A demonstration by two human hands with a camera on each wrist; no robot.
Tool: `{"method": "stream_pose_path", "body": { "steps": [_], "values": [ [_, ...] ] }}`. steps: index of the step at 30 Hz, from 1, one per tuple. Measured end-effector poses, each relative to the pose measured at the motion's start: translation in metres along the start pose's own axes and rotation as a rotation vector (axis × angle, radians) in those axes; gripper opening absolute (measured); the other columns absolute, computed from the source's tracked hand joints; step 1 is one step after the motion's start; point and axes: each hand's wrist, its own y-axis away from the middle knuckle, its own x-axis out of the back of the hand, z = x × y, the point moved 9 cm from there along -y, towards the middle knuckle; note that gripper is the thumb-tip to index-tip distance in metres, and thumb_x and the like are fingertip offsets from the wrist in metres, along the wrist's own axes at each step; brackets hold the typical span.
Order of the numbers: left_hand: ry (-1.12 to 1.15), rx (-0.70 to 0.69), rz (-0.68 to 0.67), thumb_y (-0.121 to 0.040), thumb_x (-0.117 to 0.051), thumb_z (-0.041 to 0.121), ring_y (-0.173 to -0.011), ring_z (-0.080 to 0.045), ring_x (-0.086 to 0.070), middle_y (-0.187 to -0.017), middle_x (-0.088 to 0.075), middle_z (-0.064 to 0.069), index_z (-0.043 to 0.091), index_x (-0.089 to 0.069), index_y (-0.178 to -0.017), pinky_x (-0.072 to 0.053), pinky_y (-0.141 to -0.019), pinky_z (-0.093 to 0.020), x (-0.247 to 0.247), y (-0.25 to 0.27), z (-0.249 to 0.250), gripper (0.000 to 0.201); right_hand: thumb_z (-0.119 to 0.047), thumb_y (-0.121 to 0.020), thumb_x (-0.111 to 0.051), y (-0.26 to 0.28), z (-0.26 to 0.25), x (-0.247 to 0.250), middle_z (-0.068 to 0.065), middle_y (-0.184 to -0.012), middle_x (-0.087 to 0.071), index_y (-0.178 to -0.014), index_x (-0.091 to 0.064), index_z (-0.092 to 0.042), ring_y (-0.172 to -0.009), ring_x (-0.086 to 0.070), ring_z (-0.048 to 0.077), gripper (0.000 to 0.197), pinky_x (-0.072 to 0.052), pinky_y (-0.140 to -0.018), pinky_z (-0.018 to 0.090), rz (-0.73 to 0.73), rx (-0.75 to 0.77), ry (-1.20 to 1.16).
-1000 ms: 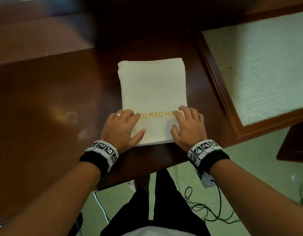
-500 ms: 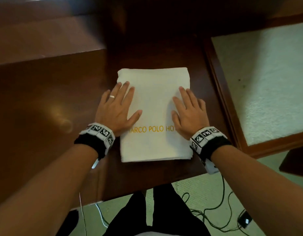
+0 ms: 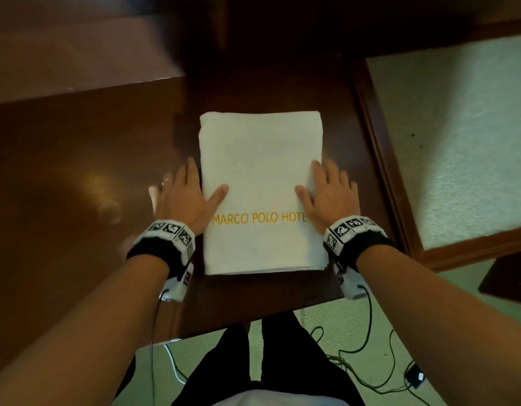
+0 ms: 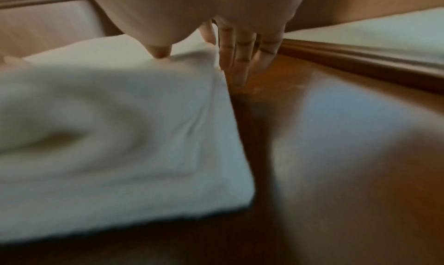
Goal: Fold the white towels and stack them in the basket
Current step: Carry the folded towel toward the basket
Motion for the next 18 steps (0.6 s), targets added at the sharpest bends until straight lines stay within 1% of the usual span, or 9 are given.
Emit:
{"method": "stream_pose_path", "body": {
  "steps": [2, 3, 4, 6, 10, 13, 14, 16, 18],
  "values": [
    [0.046, 0.037, 0.038, -0.091, -0.041, 0.074, -0.133, -0.037, -0.043, -0.145, -0.047, -0.014, 0.011, -0.036, -0.146, -0.035, -0.105, -0.053, -0.003, 0.023, -0.004, 0.084, -0.054, -0.096, -0.044, 0.021, 0.004, -0.006, 0.009, -0.137, -0.042, -0.146, -0.030, -0.016, -0.116, -0.051, 0.034, 0.064, -0.045, -0.093, 0.051, -0.023, -0.107, -0.124],
    [0.087, 0.040, 0.050, -0.089, -0.047, 0.072, -0.124, -0.036, -0.050, -0.135, -0.054, -0.013, 0.012, -0.045, -0.135, -0.040, -0.099, -0.051, -0.007, 0.033, -0.003, 0.076, -0.054, -0.096, -0.046, 0.032, 0.005, -0.011, 0.010, -0.133, -0.044, -0.146, -0.030, -0.016, -0.113, -0.054, 0.035, 0.065, -0.047, -0.091, 0.050, -0.039, -0.158, -0.186],
    [0.149, 0.047, 0.053, -0.088, -0.052, 0.071, -0.118, -0.036, -0.053, -0.128, -0.057, -0.013, 0.012, -0.049, -0.125, -0.043, -0.094, -0.049, -0.013, 0.041, -0.003, 0.070, -0.055, -0.095, -0.047, 0.041, 0.007, -0.016, 0.010, -0.130, -0.045, -0.144, -0.032, -0.015, -0.111, -0.055, 0.036, 0.065, -0.048, -0.089, 0.048, -0.053, -0.207, -0.236],
    [0.325, 0.072, 0.046, -0.085, -0.061, 0.066, -0.113, -0.037, -0.056, -0.121, -0.059, -0.015, 0.009, -0.049, -0.116, -0.045, -0.087, -0.045, -0.028, 0.051, -0.003, 0.065, -0.059, -0.093, -0.049, 0.057, 0.011, -0.023, 0.010, -0.126, -0.047, -0.138, -0.038, -0.014, -0.109, -0.057, 0.038, 0.064, -0.046, -0.086, 0.044, -0.060, -0.291, -0.280],
    [0.566, 0.146, -0.029, -0.084, -0.073, 0.055, -0.112, -0.033, -0.059, -0.119, -0.063, -0.010, 0.011, -0.049, -0.112, -0.043, -0.081, -0.033, -0.050, 0.065, -0.002, 0.058, -0.071, -0.084, -0.054, 0.078, 0.016, -0.036, 0.014, -0.123, -0.052, -0.128, -0.046, -0.011, -0.111, -0.056, 0.038, 0.075, -0.043, -0.088, 0.042, -0.093, -0.439, -0.361],
    [0.727, 0.224, -0.053, -0.081, -0.082, 0.042, -0.107, -0.023, -0.059, -0.114, -0.063, -0.004, 0.012, -0.048, -0.109, -0.043, -0.081, -0.029, -0.053, 0.074, -0.003, 0.053, -0.069, -0.075, -0.069, 0.090, 0.019, -0.044, 0.013, -0.122, -0.058, -0.124, -0.052, -0.008, -0.114, -0.057, 0.034, 0.080, -0.046, -0.093, 0.040, -0.095, -0.525, -0.532],
    [0.778, 0.231, -0.058, -0.080, -0.083, 0.038, -0.103, -0.020, -0.059, -0.110, -0.063, -0.002, 0.010, -0.054, -0.110, -0.045, -0.082, -0.029, -0.053, 0.077, -0.002, 0.051, -0.065, -0.074, -0.073, 0.095, 0.019, -0.045, 0.013, -0.120, -0.061, -0.121, -0.055, -0.008, -0.113, -0.059, 0.033, 0.077, -0.048, -0.092, 0.039, -0.093, -0.545, -0.592],
    [0.871, 0.210, -0.076, -0.079, -0.085, 0.031, -0.098, -0.018, -0.065, -0.107, -0.070, -0.003, 0.008, -0.069, -0.109, -0.052, -0.085, -0.030, -0.056, 0.083, 0.000, 0.042, -0.054, -0.077, -0.076, 0.106, 0.017, -0.047, 0.010, -0.116, -0.068, -0.115, -0.064, -0.010, -0.107, -0.064, 0.030, 0.059, -0.050, -0.084, 0.034, -0.111, -0.554, -0.684],
    [0.876, 0.168, -0.096, -0.080, -0.084, 0.026, -0.093, -0.018, -0.066, -0.105, -0.072, -0.004, 0.009, -0.074, -0.108, -0.051, -0.082, -0.028, -0.053, 0.089, 0.003, 0.034, -0.045, -0.081, -0.076, 0.117, 0.016, -0.046, 0.008, -0.116, -0.070, -0.114, -0.068, -0.012, -0.103, -0.065, 0.029, 0.047, -0.052, -0.083, 0.033, -0.150, -0.557, -0.733]
  ]
}}
